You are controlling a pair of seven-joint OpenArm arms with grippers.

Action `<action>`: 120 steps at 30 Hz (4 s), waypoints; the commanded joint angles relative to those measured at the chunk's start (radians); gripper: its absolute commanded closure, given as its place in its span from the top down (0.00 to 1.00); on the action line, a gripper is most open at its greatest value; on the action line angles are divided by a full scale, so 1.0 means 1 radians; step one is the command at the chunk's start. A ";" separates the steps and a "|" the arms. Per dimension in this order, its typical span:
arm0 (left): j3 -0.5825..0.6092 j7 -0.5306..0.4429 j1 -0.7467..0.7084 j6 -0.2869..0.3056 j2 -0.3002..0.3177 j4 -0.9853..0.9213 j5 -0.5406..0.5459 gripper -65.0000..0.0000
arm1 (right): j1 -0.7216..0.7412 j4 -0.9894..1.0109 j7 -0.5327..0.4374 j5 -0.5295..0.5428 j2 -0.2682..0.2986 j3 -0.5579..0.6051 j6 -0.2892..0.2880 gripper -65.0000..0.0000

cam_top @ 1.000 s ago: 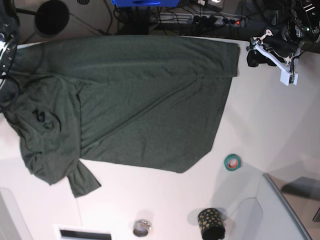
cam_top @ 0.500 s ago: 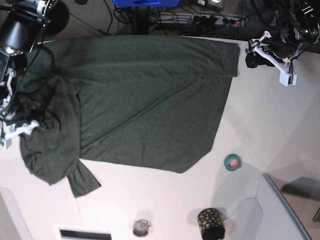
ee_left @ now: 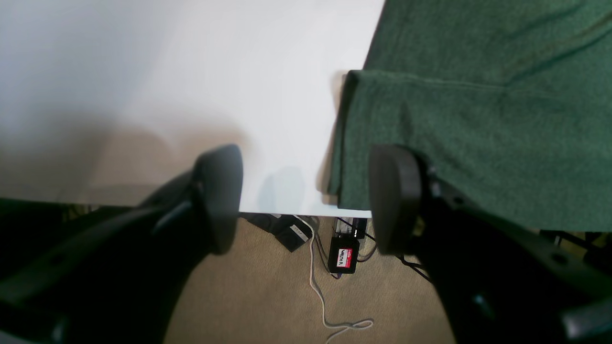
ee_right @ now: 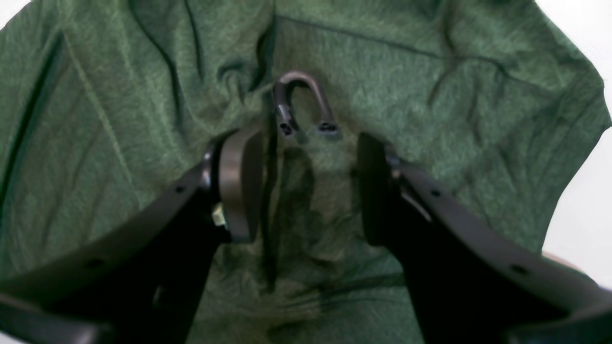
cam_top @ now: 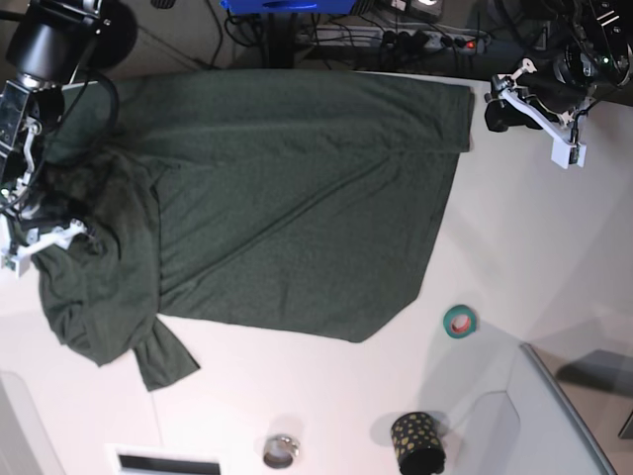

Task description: Layout the t-shirt on the table in an organized manner, then fold the t-shirt properly

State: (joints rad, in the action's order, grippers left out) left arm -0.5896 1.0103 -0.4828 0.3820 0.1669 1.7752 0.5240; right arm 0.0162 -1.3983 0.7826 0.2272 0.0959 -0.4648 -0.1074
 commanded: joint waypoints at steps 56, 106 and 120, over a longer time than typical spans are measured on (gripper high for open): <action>-0.007 -0.011 -0.014 0.002 0.013 0.016 0.011 0.61 | 0.046 0.044 -0.140 0.002 0.041 0.004 -0.001 0.47; -0.007 -0.012 -0.009 0.002 0.015 -0.033 0.011 0.61 | 0.135 0.265 -0.134 0.002 0.090 0.087 0.001 0.18; -0.008 -0.012 -0.009 0.002 0.015 -0.033 0.011 0.61 | 0.129 0.222 -0.128 0.004 0.087 0.084 0.001 0.12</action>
State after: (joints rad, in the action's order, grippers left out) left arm -0.5896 1.0100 -0.4881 0.3817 0.1696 1.7275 0.5243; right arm 0.1249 -1.1458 0.6758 0.2268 0.1684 -0.3748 -0.1047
